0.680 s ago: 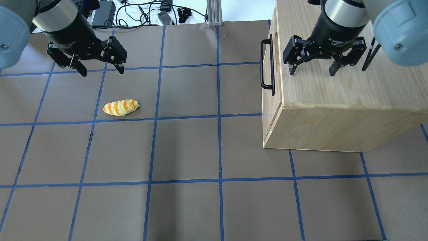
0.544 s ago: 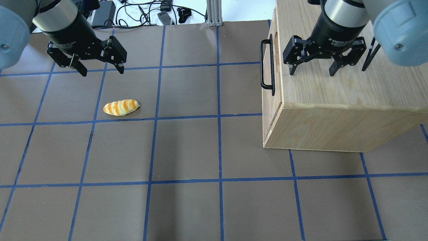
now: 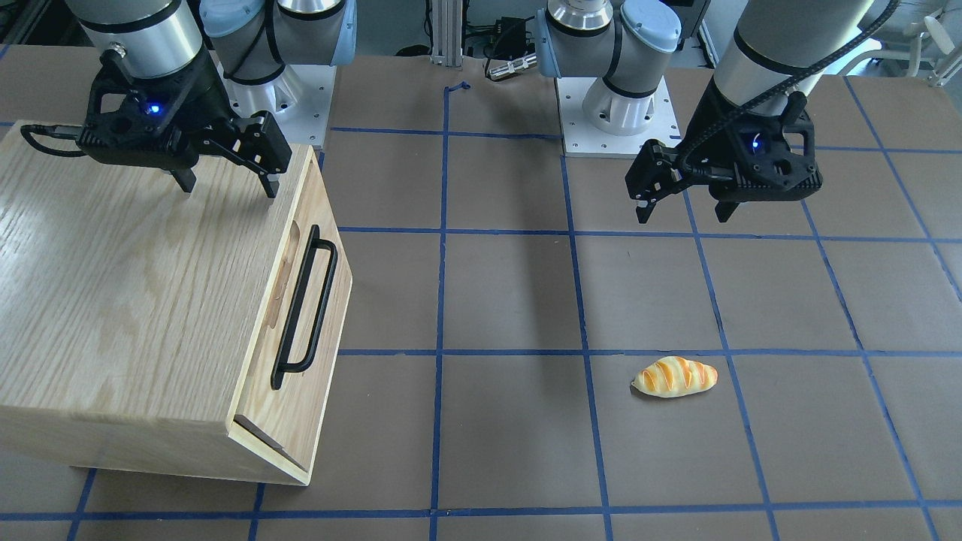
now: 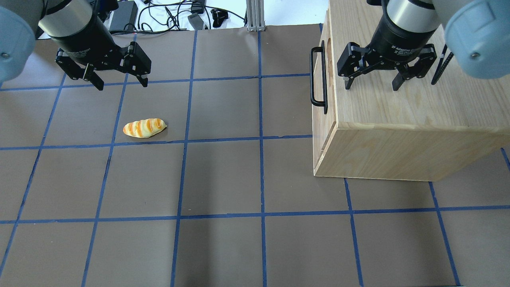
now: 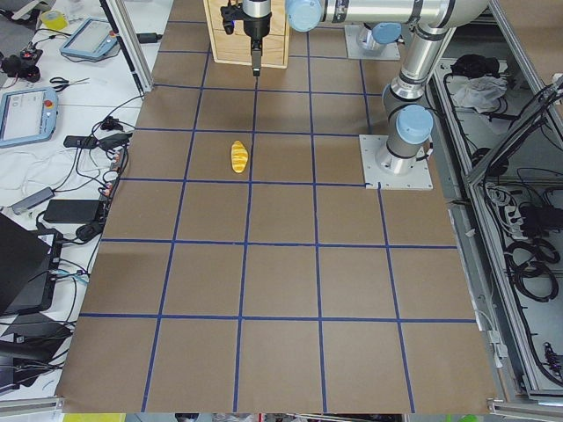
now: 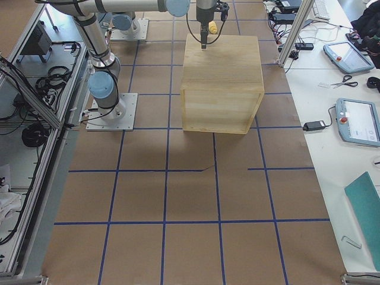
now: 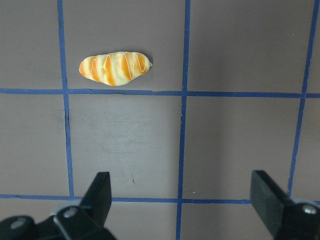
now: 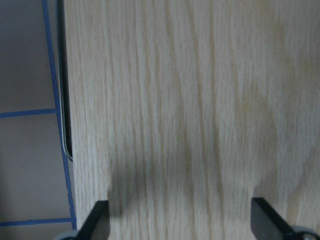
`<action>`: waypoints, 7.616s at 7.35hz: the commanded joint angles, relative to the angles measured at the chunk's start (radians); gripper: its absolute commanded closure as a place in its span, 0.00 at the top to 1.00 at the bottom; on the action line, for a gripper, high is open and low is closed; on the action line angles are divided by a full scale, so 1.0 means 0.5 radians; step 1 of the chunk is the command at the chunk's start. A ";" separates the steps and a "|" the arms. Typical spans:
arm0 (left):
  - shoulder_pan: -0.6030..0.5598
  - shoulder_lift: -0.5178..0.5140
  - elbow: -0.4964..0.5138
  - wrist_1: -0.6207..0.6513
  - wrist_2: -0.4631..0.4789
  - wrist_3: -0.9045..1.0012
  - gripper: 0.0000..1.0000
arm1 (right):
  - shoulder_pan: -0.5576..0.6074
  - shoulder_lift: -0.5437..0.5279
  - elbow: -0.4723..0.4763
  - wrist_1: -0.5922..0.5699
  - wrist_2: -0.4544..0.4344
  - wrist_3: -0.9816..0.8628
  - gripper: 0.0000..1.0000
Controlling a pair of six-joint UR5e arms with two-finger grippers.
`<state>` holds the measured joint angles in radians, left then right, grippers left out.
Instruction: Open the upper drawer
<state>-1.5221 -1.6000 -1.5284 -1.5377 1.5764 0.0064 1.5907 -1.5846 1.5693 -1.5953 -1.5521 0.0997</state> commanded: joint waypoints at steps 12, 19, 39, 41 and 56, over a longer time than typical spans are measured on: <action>-0.296 -0.193 0.038 0.280 -0.075 -0.512 1.00 | 0.000 0.000 0.000 0.000 -0.001 0.000 1.00; -0.686 -0.570 0.344 0.504 -0.431 -0.955 1.00 | 0.000 0.000 0.000 0.000 -0.001 0.000 1.00; -0.947 -0.887 0.477 0.655 -0.505 -0.945 1.00 | 0.000 0.000 0.000 0.000 -0.001 0.000 1.00; -0.947 -0.887 0.471 0.655 -0.496 -0.933 1.00 | 0.000 0.000 0.000 0.000 -0.001 0.000 1.00; -0.941 -0.841 0.443 0.563 -0.211 -0.878 1.00 | 0.000 0.000 0.000 0.000 -0.001 0.000 1.00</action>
<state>-1.9935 -2.0219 -1.3041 -1.2512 1.4699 -0.4321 1.5905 -1.5846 1.5693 -1.5953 -1.5523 0.0997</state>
